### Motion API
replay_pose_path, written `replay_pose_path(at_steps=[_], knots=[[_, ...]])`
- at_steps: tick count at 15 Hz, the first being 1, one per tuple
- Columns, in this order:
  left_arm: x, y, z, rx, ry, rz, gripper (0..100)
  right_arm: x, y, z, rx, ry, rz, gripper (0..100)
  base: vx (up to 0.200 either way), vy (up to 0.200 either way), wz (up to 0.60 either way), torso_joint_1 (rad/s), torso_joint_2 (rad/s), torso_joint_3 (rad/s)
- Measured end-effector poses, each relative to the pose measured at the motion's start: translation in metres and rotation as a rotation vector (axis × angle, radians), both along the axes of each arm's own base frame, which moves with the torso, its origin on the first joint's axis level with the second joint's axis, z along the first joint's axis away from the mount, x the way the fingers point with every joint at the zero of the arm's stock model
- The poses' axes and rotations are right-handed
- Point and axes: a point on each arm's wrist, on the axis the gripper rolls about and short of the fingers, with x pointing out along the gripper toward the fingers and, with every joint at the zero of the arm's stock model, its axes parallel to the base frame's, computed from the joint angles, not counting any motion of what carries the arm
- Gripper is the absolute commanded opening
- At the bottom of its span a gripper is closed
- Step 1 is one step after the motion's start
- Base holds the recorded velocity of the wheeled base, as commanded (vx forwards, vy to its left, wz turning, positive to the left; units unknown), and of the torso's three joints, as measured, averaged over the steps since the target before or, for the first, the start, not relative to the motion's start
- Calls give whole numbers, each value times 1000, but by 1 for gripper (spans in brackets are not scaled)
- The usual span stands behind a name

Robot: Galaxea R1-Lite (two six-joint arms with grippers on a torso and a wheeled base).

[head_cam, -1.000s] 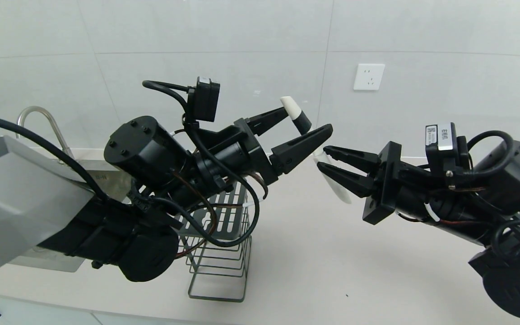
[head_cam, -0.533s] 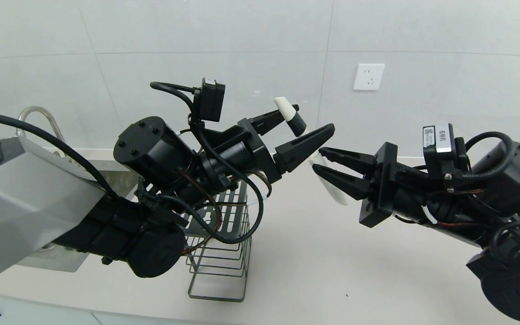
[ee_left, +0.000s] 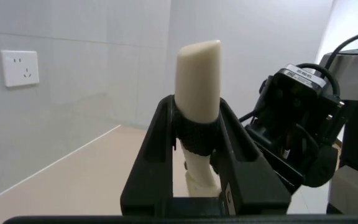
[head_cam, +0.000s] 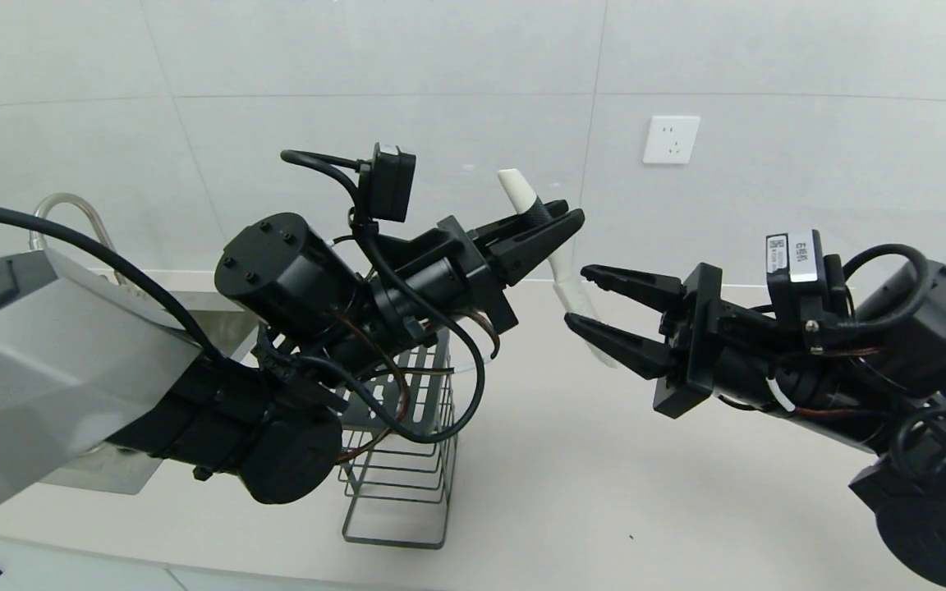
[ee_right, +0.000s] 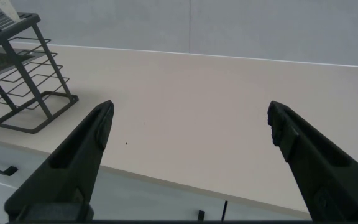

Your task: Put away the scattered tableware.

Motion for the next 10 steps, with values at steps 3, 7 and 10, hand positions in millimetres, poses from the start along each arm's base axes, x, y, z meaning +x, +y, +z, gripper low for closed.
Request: replay_pose_path(at_steps=[3,7,10], knots=[[1,2,2,-3,-8,12,0,-4,-5,-2,-4,13,-11,100,0,0,0,0,0,0],[-2,8,2,15,-59,62,0,-35,-34,12,11,-7,-67,100,0,0,0,0,0,0],[-13,18,-4,51,-63,107,0,-74,-70,29,55,-67,-162,100,0,0,0,0,0,0]])
